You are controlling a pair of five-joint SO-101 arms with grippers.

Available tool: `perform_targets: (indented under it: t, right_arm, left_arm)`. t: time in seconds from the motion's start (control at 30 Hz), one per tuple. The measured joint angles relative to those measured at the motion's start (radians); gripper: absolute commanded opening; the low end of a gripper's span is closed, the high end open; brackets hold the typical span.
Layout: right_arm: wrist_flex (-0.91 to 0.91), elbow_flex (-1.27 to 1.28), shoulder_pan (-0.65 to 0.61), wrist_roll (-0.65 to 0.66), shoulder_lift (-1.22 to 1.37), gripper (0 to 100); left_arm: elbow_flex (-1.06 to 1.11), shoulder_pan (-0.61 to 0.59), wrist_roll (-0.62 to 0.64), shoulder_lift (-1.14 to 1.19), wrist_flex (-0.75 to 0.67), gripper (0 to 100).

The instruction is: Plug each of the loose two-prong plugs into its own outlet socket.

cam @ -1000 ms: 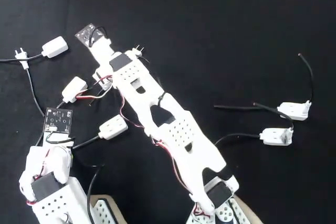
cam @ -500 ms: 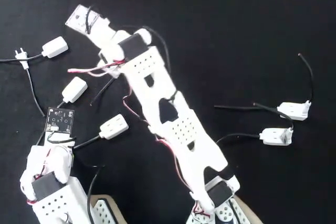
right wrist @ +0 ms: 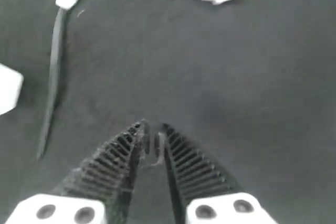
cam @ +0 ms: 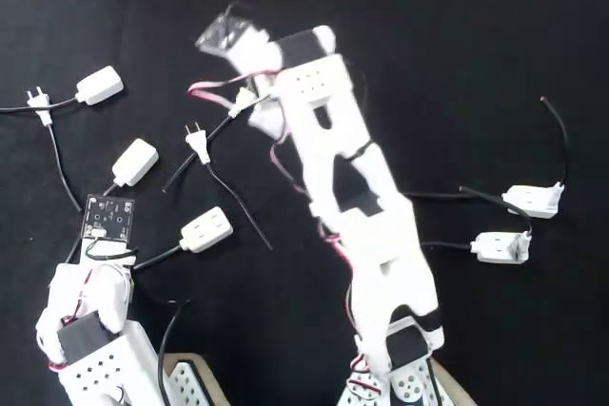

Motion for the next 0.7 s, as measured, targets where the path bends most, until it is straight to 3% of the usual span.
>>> perform_targets:
  t: [0.2,0.47,0.57,0.7]
  right_arm:
    - [-0.250,0.176,-0.160,-0.170,-0.002,27.8]
    - [-0.565,0.318,-0.218,-0.316,0.083,28.8]
    - [-0.582,0.316,-0.221,-0.316,0.106,23.6]
    - [-0.585,0.316,-0.221,-0.319,0.110,3.2]
  left_arm:
    - [0.000,0.000,0.000,0.000,0.000,14]
    - [0.000,0.000,0.000,0.000,0.000,14]
    - [0.000,0.000,0.000,0.000,0.000,14]
    - [0.000,0.000,0.000,0.000,0.000,14]
